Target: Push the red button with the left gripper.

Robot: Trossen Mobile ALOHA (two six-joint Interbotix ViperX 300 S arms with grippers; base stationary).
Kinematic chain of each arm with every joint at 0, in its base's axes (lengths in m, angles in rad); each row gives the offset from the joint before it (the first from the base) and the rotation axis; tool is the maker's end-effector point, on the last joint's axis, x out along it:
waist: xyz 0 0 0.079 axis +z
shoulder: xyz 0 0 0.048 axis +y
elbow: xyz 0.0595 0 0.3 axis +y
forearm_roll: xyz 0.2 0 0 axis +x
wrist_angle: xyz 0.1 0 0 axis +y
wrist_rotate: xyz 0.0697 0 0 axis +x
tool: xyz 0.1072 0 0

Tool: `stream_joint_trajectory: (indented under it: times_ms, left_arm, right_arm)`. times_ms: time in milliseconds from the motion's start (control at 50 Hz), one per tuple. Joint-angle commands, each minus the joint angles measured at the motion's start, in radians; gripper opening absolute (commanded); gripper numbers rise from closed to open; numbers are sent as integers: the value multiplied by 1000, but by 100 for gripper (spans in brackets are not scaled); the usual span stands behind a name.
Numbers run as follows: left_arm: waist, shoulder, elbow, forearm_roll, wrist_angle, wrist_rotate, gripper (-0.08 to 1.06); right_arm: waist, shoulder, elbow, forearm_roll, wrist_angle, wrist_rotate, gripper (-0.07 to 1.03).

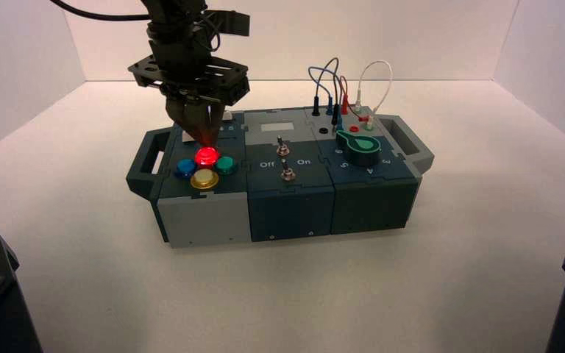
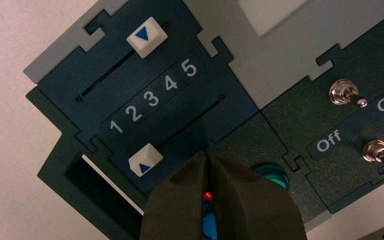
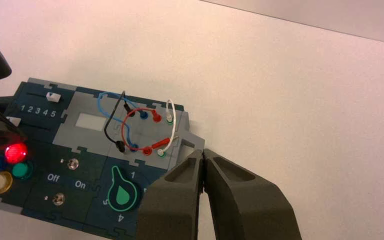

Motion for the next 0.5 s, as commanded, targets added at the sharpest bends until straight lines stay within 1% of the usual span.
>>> stream_joint_trajectory:
  times_ms: [20, 60, 120, 200, 340, 500]
  left_arm:
    - [-12, -74, 9, 6, 9, -2, -3]
    - [-12, -98, 8, 11, 8, -3, -3]
    - [-12, -149, 6, 12, 5, -5, -3]
    - [-12, -189, 6, 14, 5, -8, -3]
    - [-12, -235, 15, 12, 23, -20, -3]
    - [-12, -267, 20, 14, 26, -20, -3]
  right_arm:
    - [2, -6, -12, 2, -14, 0, -2]
    - [2, -9, -12, 2, -12, 0, -2]
    - [3, -12, -12, 3, -9, 3, -2]
    - [3, -18, -12, 5, -6, 5, -2]
    - [3, -18, 0, 5, -5, 5, -2]
    - [3, -25, 0, 5, 6, 5, -2]
